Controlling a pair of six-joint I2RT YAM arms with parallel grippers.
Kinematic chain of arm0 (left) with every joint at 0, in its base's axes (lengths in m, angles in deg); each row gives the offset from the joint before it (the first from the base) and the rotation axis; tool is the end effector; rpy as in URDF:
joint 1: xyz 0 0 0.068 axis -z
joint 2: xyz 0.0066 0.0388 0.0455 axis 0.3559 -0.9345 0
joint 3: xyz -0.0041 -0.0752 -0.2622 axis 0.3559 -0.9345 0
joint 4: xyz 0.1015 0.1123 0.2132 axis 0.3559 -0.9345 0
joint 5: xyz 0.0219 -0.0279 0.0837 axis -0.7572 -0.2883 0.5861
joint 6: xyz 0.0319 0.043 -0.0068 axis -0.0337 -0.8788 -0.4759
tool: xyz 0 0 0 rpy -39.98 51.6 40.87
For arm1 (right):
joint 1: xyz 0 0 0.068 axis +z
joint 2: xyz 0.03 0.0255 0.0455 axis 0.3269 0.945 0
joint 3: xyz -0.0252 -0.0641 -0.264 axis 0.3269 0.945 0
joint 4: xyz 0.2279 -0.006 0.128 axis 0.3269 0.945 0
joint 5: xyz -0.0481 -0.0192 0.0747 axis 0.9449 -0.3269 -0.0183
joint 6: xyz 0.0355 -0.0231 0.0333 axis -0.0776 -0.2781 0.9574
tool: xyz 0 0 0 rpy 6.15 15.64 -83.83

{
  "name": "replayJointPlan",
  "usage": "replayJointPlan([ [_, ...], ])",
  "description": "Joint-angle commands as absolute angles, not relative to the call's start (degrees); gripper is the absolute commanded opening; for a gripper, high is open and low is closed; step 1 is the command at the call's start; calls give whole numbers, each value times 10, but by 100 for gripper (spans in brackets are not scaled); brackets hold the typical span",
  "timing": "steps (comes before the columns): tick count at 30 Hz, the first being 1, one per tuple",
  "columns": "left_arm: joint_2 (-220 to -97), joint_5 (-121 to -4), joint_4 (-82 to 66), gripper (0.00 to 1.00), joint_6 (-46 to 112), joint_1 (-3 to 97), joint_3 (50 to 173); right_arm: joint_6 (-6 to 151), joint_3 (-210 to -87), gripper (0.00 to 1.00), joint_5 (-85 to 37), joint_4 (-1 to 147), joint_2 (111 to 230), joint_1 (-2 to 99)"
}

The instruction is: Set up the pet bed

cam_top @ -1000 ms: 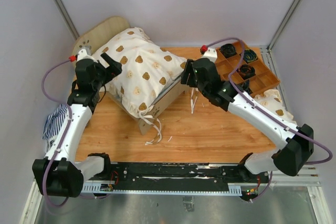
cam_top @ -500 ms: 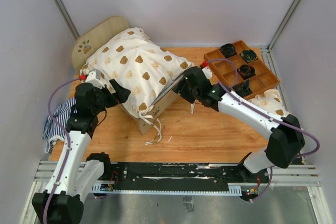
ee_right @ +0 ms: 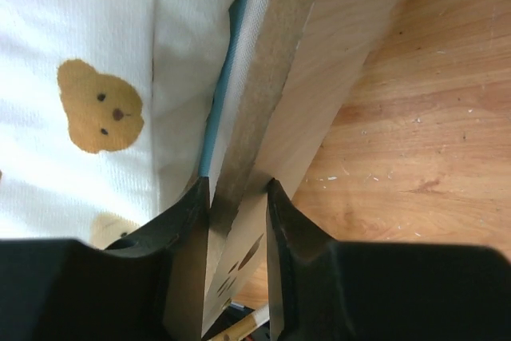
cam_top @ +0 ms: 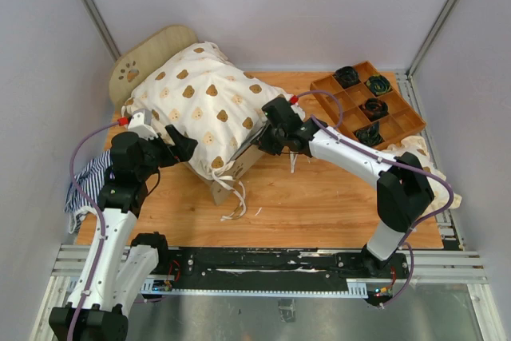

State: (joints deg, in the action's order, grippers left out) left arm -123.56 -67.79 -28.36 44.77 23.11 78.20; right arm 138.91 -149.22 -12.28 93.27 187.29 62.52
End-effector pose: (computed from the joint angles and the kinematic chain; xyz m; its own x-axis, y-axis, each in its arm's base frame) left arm 0.1667 -0.0150 0.3014 -0.4120 -0.3721 -0.8317 0.1065 0.8869 -0.4496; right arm 0.2830 0.2643 0.2680 -0.7563 0.6001 -0.2606 0.2863 0.6617 0.6930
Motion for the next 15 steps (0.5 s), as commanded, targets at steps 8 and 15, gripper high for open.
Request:
replayJointPlan([
  [8, -1223, -659, -288, 93, 432, 228, 779, 1145, -1456, 0, -72, 1015, 1822, 578],
  [15, -1236, -636, -319, 87, 431, 228, 809, 967, -1402, 0, -182, 1002, 1766, 497],
])
